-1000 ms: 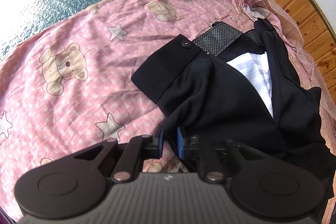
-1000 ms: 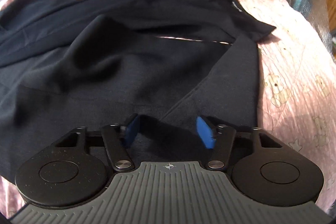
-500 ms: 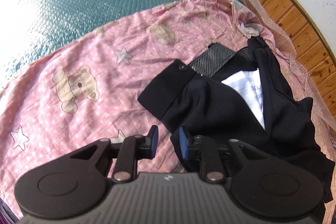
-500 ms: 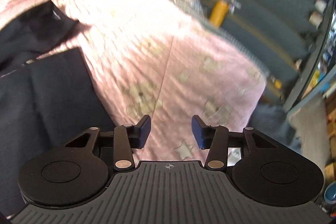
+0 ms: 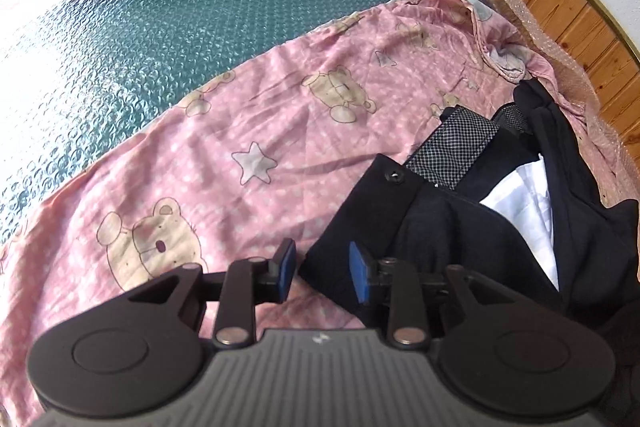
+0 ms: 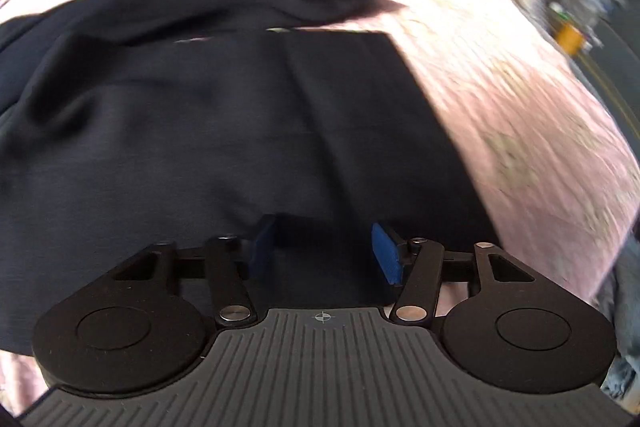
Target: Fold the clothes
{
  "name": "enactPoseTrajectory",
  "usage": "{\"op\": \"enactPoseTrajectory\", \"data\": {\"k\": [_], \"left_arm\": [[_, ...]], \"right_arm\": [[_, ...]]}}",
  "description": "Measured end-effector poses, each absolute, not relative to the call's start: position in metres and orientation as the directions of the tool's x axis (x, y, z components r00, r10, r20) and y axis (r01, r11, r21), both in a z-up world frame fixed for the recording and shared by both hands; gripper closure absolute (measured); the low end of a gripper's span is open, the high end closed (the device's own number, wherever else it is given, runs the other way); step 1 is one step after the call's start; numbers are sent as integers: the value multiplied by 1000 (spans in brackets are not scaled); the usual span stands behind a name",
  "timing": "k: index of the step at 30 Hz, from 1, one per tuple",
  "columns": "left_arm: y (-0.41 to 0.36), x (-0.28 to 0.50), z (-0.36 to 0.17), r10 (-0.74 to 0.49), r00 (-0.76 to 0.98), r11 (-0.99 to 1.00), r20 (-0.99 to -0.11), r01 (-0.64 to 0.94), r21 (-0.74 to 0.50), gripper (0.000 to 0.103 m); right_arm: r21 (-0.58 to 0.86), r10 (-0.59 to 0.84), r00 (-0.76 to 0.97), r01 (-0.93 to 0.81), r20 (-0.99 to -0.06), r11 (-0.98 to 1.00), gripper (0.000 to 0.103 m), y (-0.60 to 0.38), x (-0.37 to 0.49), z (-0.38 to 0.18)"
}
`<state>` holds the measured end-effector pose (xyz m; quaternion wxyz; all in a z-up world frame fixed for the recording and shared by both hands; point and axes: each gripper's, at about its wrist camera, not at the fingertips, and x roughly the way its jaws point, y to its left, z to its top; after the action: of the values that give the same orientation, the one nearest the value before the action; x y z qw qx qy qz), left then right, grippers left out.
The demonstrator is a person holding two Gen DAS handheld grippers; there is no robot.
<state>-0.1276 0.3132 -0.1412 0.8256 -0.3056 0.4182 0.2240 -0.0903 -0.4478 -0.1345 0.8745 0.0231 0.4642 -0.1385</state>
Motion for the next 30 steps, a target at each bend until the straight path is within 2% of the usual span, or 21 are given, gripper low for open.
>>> {"op": "enactPoseTrajectory", "data": {"k": [3, 4, 5, 8, 10, 12, 13, 14, 16, 17, 18, 20, 24, 26, 28, 30], "left_arm": [[320, -125, -145, 104, 545, 722, -832, -617, -314, 66], [319, -128, -144, 101, 551, 719, -828, -616, -322, 60], [318, -132, -143, 99, 556, 714, -825, -617, -330, 56], [313, -141, -145, 81, 566, 689, -820, -626, -364, 51], [309, -139, -152, 53, 568, 679, -821, -624, -387, 52], [302, -128, -153, 65, 564, 723, -823, -595, -350, 56], [299, -120, -151, 87, 561, 758, -823, -573, -311, 71], [295, -113, -149, 108, 559, 790, -822, -550, -270, 77], [294, -98, -148, 158, 538, 824, -828, -534, -190, 80], [298, -91, -149, 177, 520, 824, -836, -543, -162, 81], [305, -87, -150, 191, 502, 815, -843, -560, -148, 81], [316, -87, -147, 197, 491, 791, -849, -591, -159, 80], [328, -100, -132, 196, 513, 771, -836, -608, -192, 79], [325, -102, -129, 196, 509, 758, -838, -621, -200, 78], [321, -102, -127, 192, 501, 743, -844, -636, -208, 78], [316, -102, -126, 188, 493, 727, -850, -652, -217, 78]], "right_arm": [[-107, -270, 486, 336, -831, 936, 42, -462, -96, -137], [-114, -285, 470, 360, -835, 926, 45, -467, -97, -137], [-121, -300, 454, 383, -839, 916, 44, -472, -99, -138], [-21, -269, 486, 457, -832, 889, 38, -472, -110, -130], [37, -255, 500, 502, -828, 864, 33, -472, -116, -127], [61, -252, 491, 536, -834, 842, 33, -472, -120, -132], [58, -243, 486, 524, -840, 850, 38, -471, -119, -135], [52, -231, 481, 505, -846, 862, 44, -470, -118, -138], [26, -221, 459, 473, -861, 881, 77, -470, -116, -145], [2, -226, 438, 462, -870, 887, 78, -469, -114, -148], [-16, -240, 432, 461, -870, 887, 78, -472, -114, -150], [-20, -253, 420, 485, -872, 874, 70, -477, -114, -150], [-34, -276, 380, 534, -883, 845, 65, -482, -111, -141], [-16, -283, 409, 545, -867, 838, 64, -482, -109, -130], [21, -265, 458, 530, -848, 848, 55, -482, -99, -118], [70, -233, 511, 506, -828, 860, 51, -484, -80, -105]]}}
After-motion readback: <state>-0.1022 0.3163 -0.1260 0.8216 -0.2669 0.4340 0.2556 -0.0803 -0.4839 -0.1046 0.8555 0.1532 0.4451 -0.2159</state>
